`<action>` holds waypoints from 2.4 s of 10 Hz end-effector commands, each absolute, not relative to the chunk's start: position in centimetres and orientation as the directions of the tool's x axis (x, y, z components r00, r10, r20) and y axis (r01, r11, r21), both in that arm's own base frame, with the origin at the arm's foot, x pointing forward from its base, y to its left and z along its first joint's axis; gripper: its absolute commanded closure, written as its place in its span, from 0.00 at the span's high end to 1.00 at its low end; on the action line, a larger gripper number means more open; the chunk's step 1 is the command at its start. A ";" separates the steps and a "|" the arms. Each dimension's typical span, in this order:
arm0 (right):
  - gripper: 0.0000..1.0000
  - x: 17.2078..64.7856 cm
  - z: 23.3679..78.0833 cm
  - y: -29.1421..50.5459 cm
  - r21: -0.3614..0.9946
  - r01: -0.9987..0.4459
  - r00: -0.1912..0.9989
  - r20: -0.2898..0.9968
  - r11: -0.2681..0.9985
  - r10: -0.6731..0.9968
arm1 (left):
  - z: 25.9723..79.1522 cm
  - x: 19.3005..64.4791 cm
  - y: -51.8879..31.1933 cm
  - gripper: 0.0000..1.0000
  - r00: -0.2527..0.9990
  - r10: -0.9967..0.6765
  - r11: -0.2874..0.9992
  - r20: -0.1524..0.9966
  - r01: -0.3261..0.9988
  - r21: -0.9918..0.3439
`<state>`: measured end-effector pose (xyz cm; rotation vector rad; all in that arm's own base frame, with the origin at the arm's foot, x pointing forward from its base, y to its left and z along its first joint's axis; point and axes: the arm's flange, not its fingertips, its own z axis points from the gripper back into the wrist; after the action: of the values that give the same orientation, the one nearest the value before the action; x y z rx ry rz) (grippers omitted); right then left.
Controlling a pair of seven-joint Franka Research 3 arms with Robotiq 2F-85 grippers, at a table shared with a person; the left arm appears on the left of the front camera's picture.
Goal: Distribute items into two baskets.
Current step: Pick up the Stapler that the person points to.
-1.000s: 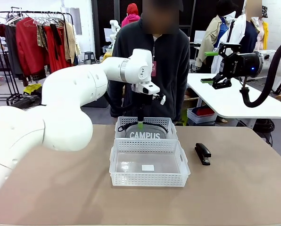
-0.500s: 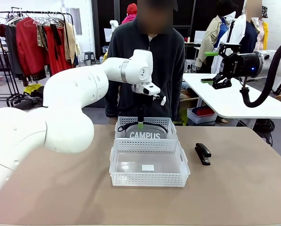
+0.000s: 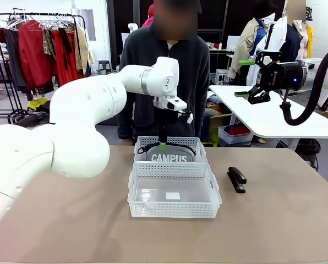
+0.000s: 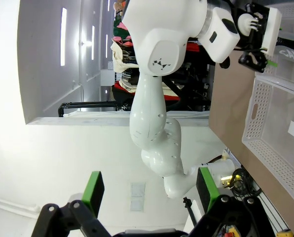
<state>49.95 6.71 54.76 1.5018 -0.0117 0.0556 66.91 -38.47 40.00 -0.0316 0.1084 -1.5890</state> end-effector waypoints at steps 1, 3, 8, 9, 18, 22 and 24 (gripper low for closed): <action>1.00 49.9 54.9 6.7 0.996 -0.045 0.999 0.043 0.072 0.032 | 41.7 64.6 -37.6 1.00 -0.015 -0.996 -0.001 -0.087 0.988 -0.153; 1.00 49.9 54.9 6.7 0.996 -0.045 0.999 0.043 0.072 0.032 | 43.6 62.7 -35.7 1.00 -0.009 -0.993 0.016 -0.121 0.978 -0.207; 1.00 49.9 54.9 6.7 0.996 -0.045 0.999 0.043 0.072 0.032 | 48.9 56.3 -29.4 1.00 0.038 -0.985 0.084 -0.169 0.957 -0.278; 1.00 49.9 54.9 6.7 0.996 -0.045 0.999 0.043 0.072 0.032 | 50.0 55.3 -27.8 1.00 0.082 -0.983 0.124 -0.162 0.956 -0.267; 1.00 49.9 54.9 6.7 0.996 -0.045 0.999 0.043 0.072 0.032 | 54.8 48.3 -15.7 1.00 0.368 -0.930 0.358 0.014 0.914 -0.189; 1.00 49.9 54.9 6.7 0.996 -0.045 0.999 0.043 0.072 0.032 | 53.7 43.7 -12.2 1.00 0.365 -0.898 0.434 -0.248 0.827 -0.356; 1.00 49.9 54.9 6.7 0.996 -0.045 0.999 0.043 0.072 0.032 | 53.4 42.2 -11.5 1.00 0.209 -0.888 0.390 -0.409 0.814 -0.431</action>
<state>49.95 6.70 54.73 1.5014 -0.0113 0.0552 54.89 -15.04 61.43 -0.1883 0.5626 -1.1202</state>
